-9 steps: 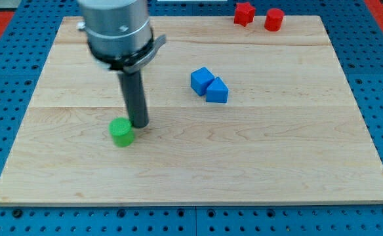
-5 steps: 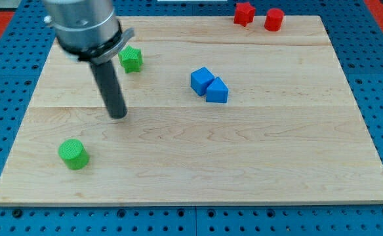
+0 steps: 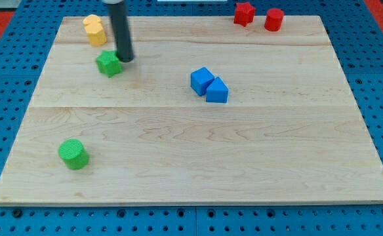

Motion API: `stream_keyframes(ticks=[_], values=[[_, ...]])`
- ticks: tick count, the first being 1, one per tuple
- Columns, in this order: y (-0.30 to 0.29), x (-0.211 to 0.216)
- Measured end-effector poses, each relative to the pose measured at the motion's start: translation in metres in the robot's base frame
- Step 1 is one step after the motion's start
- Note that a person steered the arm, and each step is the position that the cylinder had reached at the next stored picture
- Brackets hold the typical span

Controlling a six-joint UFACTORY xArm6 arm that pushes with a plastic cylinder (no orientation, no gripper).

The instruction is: Push the green star to the green circle

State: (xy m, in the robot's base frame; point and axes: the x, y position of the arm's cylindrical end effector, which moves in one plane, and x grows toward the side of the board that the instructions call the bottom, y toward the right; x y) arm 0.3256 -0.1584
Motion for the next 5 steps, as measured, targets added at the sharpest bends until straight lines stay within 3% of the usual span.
stream_keyframes(ticks=[1, 2, 4, 5], values=[[-0.026, 0.012], [-0.023, -0.020], [-0.067, 0.026], [-0.042, 0.032]])
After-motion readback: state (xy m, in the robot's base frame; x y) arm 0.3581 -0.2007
